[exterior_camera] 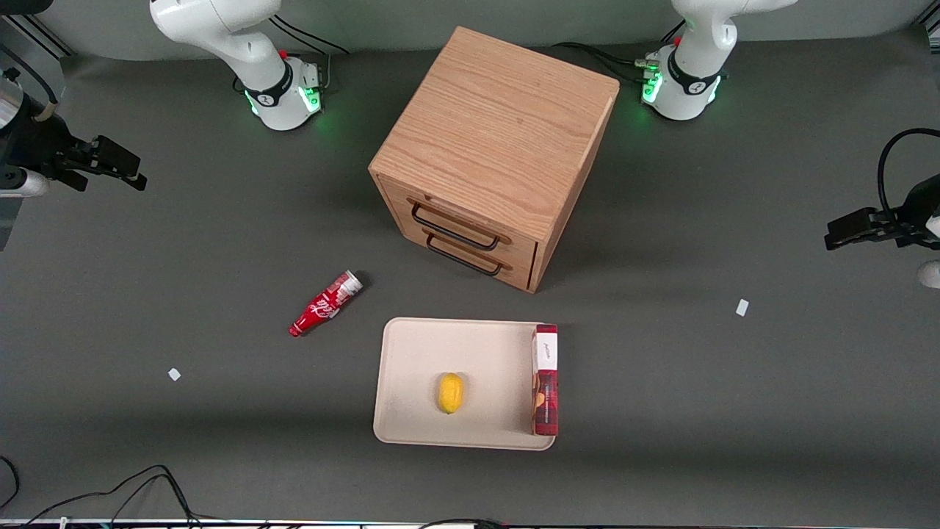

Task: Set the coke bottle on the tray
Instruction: 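Move the right gripper out toward the red Coca-Cola bottle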

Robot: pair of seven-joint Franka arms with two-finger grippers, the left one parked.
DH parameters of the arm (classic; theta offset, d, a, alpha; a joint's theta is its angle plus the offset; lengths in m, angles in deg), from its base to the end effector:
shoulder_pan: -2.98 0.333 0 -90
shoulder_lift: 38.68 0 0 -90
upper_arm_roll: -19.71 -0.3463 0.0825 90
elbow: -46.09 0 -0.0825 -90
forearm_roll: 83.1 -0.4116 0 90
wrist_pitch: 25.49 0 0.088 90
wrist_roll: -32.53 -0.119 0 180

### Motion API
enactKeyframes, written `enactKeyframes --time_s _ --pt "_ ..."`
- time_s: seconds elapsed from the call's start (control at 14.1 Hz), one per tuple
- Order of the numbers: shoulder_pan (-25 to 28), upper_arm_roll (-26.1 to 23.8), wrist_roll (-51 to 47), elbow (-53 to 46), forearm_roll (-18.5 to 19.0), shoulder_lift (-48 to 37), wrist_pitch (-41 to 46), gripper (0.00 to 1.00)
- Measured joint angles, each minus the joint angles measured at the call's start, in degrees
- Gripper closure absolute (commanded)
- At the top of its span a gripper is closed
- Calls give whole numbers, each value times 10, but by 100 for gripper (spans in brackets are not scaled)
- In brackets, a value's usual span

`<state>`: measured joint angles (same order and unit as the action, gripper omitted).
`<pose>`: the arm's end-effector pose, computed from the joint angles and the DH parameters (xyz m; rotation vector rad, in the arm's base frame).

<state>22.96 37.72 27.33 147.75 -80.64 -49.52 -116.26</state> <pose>0.5199 -0.0024 0.6408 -3.1260 0.0782 0.0170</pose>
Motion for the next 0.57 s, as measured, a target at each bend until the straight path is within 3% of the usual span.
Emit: enactKeyframes --time_s 0.57 --pt "5 -17 -41 -1 -1 27 6 0"
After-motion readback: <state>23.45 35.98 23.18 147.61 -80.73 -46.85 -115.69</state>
